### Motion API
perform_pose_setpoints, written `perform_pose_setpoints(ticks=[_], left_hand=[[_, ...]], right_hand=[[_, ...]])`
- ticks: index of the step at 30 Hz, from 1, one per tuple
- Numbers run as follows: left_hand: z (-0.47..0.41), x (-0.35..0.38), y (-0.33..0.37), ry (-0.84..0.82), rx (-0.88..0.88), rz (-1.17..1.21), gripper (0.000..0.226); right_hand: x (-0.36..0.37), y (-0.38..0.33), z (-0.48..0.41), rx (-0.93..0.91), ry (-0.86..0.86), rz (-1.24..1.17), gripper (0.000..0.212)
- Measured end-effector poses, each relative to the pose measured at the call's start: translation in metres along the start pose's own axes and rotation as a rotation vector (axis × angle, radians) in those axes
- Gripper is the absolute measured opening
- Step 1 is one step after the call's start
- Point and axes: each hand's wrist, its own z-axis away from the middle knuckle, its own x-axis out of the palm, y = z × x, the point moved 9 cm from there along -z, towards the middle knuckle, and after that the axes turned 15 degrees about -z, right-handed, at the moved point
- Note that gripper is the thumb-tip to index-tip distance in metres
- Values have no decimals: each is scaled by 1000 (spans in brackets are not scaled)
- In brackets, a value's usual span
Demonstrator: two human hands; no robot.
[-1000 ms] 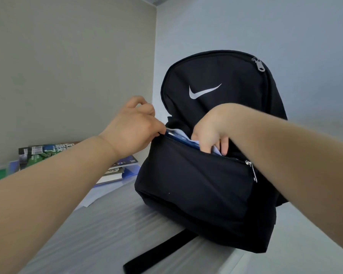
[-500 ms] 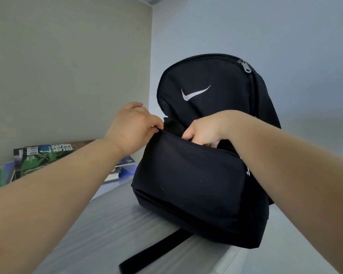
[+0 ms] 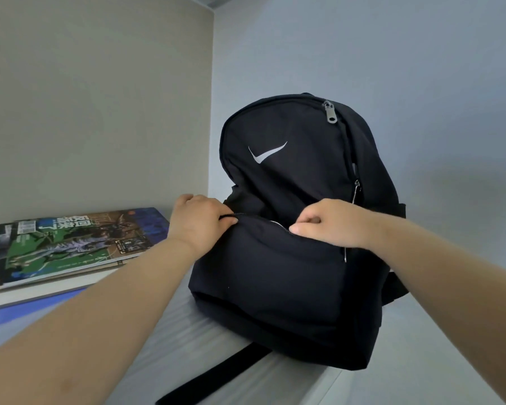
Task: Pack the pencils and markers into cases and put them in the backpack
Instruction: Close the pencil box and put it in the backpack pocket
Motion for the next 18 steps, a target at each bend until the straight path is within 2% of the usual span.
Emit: perform_pose_setpoints(ticks=[2,4,6,8,11,14,18], left_hand=[[-2,4,3,-22,-50,-108,31],[-2,8,5,-47,-92,-126,31],[-2,8,6,-47,-121,-109,31],[0,7,6,-29,-130,-74,31],[9,-1,-1,24,-153,86,33],[28,-15,-24,88,-218,241,30],[76,-25,-58,14,-290,327,19]], right_hand=[[-12,-2,6,-73,218,228,34],[-17,0,12,-108,333,308,36],[-18,10,16,-59,322,212,40],[-17,12,16,-49,313,232,41],[-20,6,17,-70,416,244,35],[-25,-7,30,-189,582,96,23],[-12,-23,71,-305,736,-202,15]])
